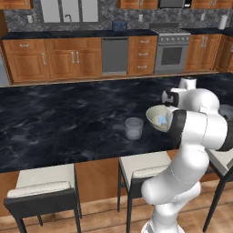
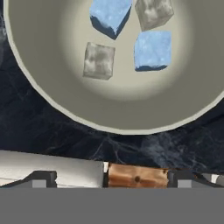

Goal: There are four ice cubes in the ice bowl. Place two ice cubes in each glass of water.

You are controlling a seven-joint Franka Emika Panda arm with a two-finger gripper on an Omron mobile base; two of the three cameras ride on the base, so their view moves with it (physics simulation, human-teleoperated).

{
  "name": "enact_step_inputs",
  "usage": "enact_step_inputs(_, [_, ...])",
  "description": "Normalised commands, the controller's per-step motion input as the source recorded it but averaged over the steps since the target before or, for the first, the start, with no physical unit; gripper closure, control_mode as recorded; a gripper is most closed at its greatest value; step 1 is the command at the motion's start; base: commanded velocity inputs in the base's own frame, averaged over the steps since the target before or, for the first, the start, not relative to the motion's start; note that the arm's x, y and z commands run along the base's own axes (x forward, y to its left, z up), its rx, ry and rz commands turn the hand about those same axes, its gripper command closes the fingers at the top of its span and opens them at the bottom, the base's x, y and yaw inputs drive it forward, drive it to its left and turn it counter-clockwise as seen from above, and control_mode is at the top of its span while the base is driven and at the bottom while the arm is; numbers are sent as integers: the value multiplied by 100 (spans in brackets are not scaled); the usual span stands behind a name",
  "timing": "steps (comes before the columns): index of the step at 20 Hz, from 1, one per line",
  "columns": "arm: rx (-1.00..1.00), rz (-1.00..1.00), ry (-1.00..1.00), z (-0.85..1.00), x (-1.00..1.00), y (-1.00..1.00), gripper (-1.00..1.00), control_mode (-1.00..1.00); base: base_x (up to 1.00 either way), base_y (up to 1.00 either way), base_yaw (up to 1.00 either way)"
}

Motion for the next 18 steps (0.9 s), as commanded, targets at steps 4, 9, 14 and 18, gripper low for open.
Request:
enact_step_inputs(4, [0, 0, 0, -13, 30, -12, -100, -100, 0, 0, 0])
enact_step_inputs(9, [0, 0, 0, -15, 30, -6, -100, -100, 0, 0, 0])
enact_step_inputs(14, [0, 0, 0, -17, 33, -1, -100, -100, 0, 0, 0])
enact_step_inputs(18, [0, 0, 0, -18, 29, -4, -100, -100, 0, 0, 0])
